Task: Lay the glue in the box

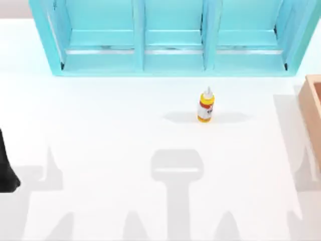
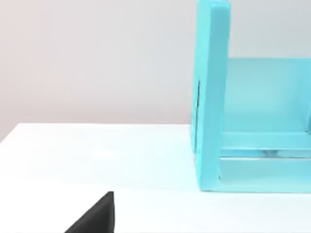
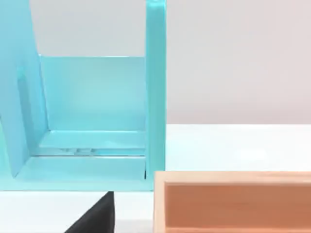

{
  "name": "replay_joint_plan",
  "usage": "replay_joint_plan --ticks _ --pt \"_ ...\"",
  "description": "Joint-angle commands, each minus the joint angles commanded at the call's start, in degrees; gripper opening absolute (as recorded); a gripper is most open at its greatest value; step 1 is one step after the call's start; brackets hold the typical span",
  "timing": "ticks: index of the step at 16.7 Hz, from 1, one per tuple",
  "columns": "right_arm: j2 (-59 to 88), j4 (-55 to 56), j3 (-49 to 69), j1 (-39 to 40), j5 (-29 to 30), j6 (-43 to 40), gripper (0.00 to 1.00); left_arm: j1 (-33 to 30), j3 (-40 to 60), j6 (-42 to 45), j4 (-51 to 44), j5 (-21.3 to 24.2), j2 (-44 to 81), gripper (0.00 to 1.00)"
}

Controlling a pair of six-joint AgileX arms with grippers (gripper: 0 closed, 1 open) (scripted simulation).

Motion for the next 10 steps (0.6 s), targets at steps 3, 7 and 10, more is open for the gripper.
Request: replay_joint_plan --ticks 3,7,10 --pt "0.56 -0.22 0.47 0.01 -0.34 -0.44 1.00 0.00 0.00 0.00 0.00 0.00 0.00 1.00" --pt "8.83 -3.23 7.05 0.08 -5.11 -6.57 1.00 0.00 0.00 0.00 0.00 0.00 0.00 1.00" --pt "21.01 -7.32 15.96 0.16 -11.58 -14.88 1.00 0.00 0.00 0.00 0.00 0.00 0.00 1.00"
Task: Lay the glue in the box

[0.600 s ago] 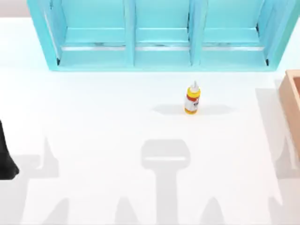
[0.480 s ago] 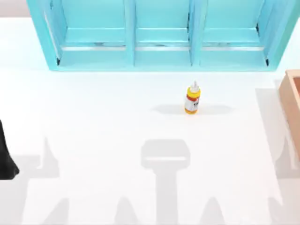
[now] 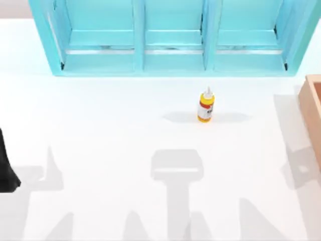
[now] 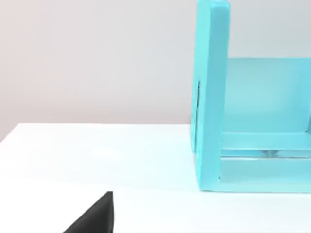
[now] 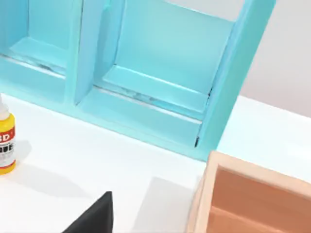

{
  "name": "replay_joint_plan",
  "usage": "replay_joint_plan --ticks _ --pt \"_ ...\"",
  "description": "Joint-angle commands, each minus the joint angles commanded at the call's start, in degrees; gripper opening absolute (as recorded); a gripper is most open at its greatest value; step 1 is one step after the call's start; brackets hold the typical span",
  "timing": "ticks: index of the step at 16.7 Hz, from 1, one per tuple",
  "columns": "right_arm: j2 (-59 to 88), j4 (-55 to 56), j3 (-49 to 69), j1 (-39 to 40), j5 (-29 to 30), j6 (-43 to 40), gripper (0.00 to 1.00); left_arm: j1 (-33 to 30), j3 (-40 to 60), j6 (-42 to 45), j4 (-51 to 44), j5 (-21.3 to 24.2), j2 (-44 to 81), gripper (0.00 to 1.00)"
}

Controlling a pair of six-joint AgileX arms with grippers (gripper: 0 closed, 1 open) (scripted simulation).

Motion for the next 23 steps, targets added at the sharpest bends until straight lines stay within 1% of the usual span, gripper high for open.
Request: replay_joint_plan --ticks 4,11,15,19,21,23 --pt "22.19 -7.05 15.38 0.16 -11.16 -14.34 1.00 0.00 0.00 0.00 0.00 0.00 0.00 1.00" --pt "67.16 -20.63 45.10 0.56 -32.69 -41.98 1.00 0.00 0.00 0.00 0.00 0.00 0.00 1.00" --pt "89.99 -27.30 59.70 0.76 -43.27 -55.56 1.00 0.00 0.00 0.00 0.00 0.00 0.00 1.00" --pt "106.13 -32.06 70.05 0.84 -50.79 -65.23 1.00 0.00 0.00 0.00 0.00 0.00 0.00 1.00" --pt "110.75 -33.49 73.14 0.84 -53.04 -68.12 1.00 0.00 0.00 0.00 0.00 0.00 0.00 1.00" --pt "112.80 -34.14 74.53 0.83 -54.06 -69.43 1.00 0.00 0.00 0.00 0.00 0.00 0.00 1.00"
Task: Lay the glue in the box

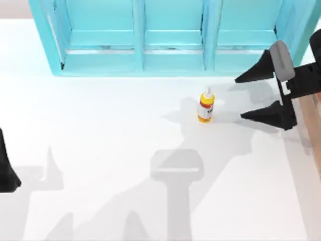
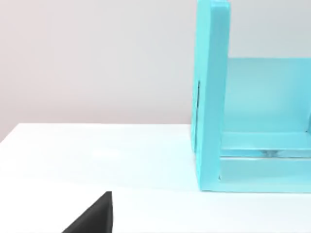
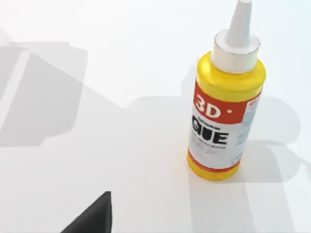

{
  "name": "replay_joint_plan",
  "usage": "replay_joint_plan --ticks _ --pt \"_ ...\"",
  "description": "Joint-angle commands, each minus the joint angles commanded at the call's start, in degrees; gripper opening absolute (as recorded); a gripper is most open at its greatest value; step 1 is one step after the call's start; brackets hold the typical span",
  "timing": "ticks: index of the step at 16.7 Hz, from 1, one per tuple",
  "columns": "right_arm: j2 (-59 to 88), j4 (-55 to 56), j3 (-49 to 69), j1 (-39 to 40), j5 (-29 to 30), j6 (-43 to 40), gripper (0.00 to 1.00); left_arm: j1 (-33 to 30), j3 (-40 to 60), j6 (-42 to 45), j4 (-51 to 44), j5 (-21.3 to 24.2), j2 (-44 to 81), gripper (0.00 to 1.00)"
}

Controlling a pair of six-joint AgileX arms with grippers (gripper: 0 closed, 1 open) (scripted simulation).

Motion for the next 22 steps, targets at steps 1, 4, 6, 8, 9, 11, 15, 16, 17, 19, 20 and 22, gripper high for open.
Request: replay_joint_plan --ticks 1,4,6,8,9,11,15,16,17,19,20,22 --pt "0.15 -0.05 0.10 0.00 -0.08 -0.10 1.00 0.00 0.00 0.00 0.00 0.00 0.00 1.00" --pt "0.15 -0.05 0.10 0.00 -0.08 -0.10 1.00 0.00 0.00 0.00 0.00 0.00 0.00 1.00" --pt "0.06 0.15 -0.10 -0.22 0.03 0.07 1.00 0.00 0.00 0.00 0.00 0.00 0.00 1.00" --pt "0.11 2.08 -0.58 0.91 -0.09 1.79 1.00 0.00 0.00 0.00 0.00 0.00 0.00 1.00" --pt "0.15 3.95 -1.07 1.83 -0.08 3.47 1.00 0.00 0.00 0.00 0.00 0.00 0.00 1.00" --pt "0.04 9.38 -2.54 3.98 0.31 8.37 1.00 0.00 0.00 0.00 0.00 0.00 0.00 1.00" --pt "0.44 23.50 -5.42 8.43 1.69 19.43 1.00 0.00 0.00 0.00 0.00 0.00 0.00 1.00" --pt "0.74 26.04 -5.91 9.35 2.05 21.29 1.00 0.00 0.00 0.00 0.00 0.00 0.00 1.00" --pt "1.08 28.11 -6.28 10.12 2.38 22.90 1.00 0.00 0.00 0.00 0.00 0.00 0.00 1.00" --pt "1.98 31.22 -6.60 11.14 2.88 25.11 1.00 0.00 0.00 0.00 0.00 0.00 0.00 1.00" --pt "2.55 32.21 -6.53 11.43 3.02 25.63 1.00 0.00 0.00 0.00 0.00 0.00 0.00 1.00" --pt "3.48 33.38 -6.32 11.69 3.19 26.12 1.00 0.00 0.00 0.00 0.00 0.00 0.00 1.00"
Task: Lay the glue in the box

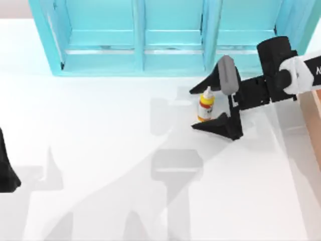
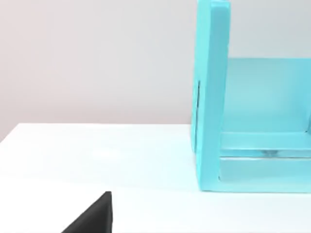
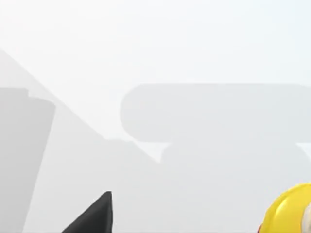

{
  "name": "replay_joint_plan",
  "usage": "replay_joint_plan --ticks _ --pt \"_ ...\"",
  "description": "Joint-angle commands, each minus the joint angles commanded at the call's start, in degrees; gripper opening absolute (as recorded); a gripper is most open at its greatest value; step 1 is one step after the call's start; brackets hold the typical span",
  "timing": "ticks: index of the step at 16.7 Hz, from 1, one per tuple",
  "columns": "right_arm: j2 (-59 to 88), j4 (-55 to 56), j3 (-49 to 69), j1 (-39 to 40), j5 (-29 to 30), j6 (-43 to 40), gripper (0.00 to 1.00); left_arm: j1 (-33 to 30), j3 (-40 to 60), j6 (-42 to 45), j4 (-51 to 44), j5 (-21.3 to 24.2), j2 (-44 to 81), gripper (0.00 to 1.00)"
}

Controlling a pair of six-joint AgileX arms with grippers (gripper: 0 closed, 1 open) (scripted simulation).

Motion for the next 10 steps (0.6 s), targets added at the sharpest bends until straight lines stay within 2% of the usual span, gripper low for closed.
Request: replay_joint_plan --ticks 7,10 --pt "0.26 0.97 -0.23 0.11 0.36 0.53 1.00 0.00 0.00 0.00 0.00 0.00 0.00 1.00" --pt "0.26 0.97 -0.23 0.11 0.36 0.53 0.77 0.00 0.00 0.00 0.00 0.00 0.00 1.00"
